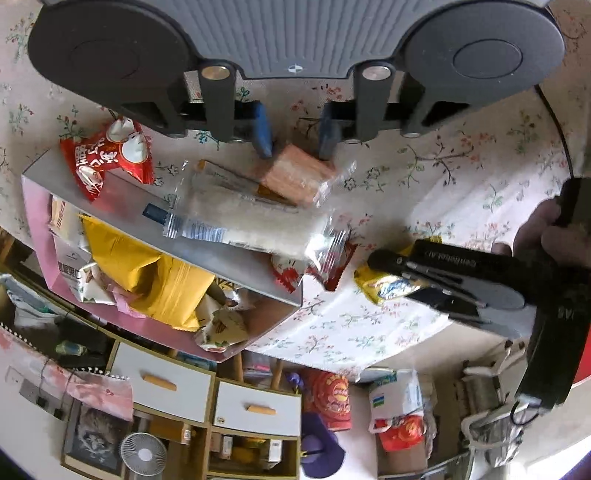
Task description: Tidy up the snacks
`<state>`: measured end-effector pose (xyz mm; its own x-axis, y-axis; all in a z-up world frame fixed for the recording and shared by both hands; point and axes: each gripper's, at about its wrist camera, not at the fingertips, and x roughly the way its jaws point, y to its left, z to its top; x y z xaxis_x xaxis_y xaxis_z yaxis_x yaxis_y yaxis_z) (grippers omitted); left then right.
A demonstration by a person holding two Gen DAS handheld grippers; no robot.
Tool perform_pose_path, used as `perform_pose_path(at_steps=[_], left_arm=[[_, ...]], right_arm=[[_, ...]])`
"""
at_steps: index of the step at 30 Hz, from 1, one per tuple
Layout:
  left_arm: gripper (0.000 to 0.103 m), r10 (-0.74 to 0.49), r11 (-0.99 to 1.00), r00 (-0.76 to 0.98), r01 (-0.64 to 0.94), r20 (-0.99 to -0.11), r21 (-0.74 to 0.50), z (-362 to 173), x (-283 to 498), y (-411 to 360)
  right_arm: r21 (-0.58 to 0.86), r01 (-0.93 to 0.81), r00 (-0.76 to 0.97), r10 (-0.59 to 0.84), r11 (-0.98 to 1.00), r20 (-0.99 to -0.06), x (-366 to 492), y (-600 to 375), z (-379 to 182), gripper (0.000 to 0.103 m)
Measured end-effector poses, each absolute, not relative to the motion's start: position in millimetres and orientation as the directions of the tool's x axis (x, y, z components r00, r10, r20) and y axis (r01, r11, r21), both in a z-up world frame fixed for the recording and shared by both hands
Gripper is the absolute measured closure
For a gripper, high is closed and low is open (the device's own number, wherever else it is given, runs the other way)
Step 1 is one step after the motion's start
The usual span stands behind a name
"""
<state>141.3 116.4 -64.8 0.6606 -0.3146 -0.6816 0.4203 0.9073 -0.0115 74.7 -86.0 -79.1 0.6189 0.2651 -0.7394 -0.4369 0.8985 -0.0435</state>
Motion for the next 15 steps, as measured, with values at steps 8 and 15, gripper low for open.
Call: perform_pose_path(at_steps=[8, 15], left_arm=[[0.055, -0.315, 0.909, 0.663, 0.417, -0.679, -0.015, -60, 139, 116], [0.055, -0.316, 0.909, 0.658, 0.415, -0.684, -0.021, -56, 136, 115]], right_arm=[[-0.045, -0.459, 0.631, 0.289, 0.888, -0.720, 70, -84, -68, 0.103], [-0.057, -0.468, 0.644, 0.296, 0.882, -0.705, 66, -85, -59, 0.103]])
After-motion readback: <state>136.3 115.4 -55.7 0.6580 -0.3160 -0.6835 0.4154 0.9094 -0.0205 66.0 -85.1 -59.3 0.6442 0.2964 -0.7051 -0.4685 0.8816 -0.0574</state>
